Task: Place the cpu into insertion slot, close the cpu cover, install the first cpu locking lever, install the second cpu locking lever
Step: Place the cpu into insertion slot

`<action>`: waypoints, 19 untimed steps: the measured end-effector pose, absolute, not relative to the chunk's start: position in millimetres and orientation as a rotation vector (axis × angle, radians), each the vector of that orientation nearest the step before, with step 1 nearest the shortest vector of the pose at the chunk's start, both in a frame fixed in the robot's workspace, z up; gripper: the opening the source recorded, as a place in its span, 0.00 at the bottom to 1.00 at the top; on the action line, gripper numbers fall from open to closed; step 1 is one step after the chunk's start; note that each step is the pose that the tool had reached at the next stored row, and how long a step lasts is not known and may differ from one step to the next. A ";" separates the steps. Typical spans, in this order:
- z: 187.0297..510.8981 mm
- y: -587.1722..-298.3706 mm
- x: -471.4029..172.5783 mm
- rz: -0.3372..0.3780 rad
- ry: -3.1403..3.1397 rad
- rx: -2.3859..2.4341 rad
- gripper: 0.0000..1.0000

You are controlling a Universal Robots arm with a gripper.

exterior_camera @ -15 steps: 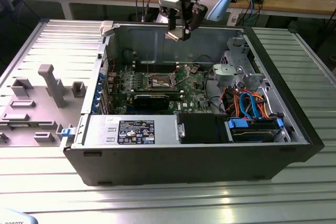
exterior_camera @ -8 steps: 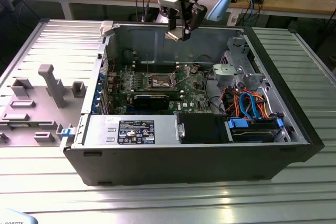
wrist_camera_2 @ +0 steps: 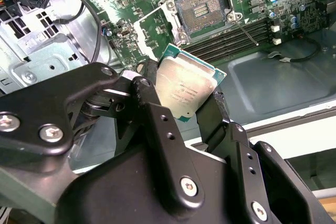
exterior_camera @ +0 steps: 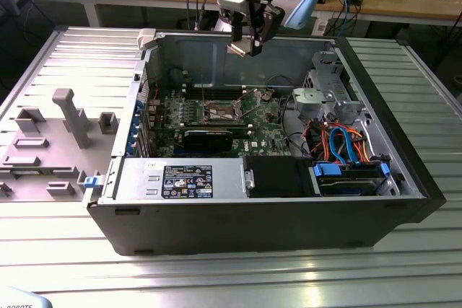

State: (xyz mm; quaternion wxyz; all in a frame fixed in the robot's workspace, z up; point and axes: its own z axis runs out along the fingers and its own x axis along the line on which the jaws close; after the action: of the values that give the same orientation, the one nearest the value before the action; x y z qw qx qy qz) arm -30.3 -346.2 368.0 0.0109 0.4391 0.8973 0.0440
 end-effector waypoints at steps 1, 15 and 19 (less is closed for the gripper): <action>368.0 -346.2 -30.2 0.137 2.799 1.370 0.54; 367.9 -346.2 -30.2 0.136 2.735 1.487 0.54; 367.9 -346.2 -30.2 0.135 2.728 1.498 0.54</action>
State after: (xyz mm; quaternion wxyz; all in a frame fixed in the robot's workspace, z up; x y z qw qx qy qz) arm -30.2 -346.2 367.9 0.0130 0.4808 0.8757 0.0434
